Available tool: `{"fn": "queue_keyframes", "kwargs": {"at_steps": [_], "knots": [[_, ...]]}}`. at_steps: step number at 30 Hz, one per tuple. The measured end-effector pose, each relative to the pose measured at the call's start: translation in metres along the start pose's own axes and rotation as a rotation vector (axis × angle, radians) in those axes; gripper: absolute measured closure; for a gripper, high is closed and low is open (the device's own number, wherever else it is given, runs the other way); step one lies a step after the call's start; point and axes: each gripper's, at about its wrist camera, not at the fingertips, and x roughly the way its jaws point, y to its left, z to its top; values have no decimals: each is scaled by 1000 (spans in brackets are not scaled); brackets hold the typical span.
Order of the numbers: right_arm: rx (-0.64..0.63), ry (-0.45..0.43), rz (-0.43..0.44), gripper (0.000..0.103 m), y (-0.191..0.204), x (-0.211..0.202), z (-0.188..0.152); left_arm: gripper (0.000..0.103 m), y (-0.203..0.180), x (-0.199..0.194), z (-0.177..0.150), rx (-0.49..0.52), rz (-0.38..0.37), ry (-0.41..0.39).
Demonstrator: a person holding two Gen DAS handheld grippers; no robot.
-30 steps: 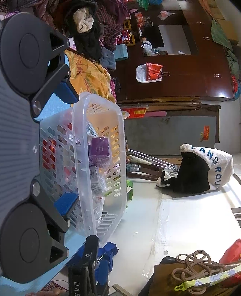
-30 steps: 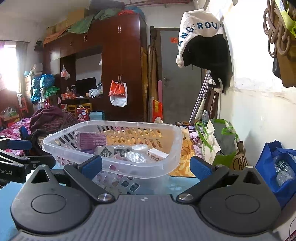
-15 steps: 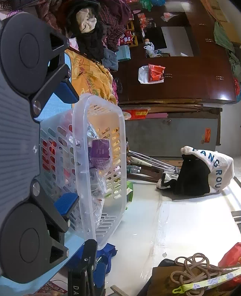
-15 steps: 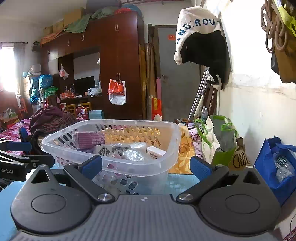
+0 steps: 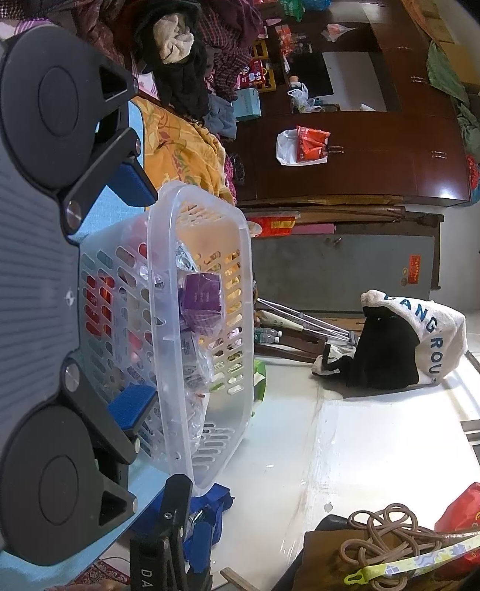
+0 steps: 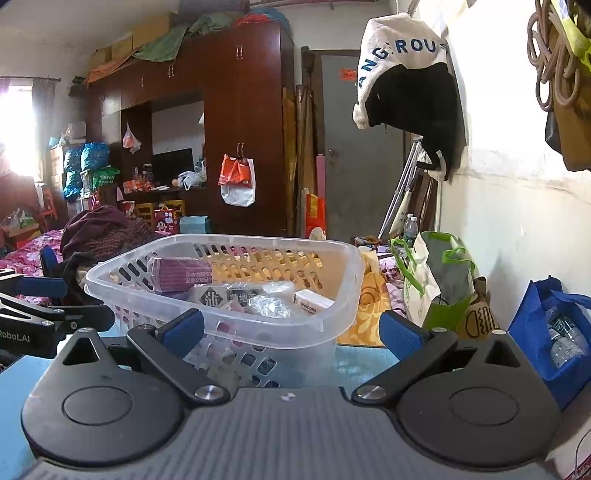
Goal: Organize objects
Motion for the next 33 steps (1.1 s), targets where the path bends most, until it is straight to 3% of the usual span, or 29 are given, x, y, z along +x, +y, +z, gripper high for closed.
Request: {"fn": "queue_keyframes", "kwargs": {"at_steps": [33], "knots": [[-43,-2,11,0,5,-1,-3,0,-6,0,-2,4,-8,3]]}}
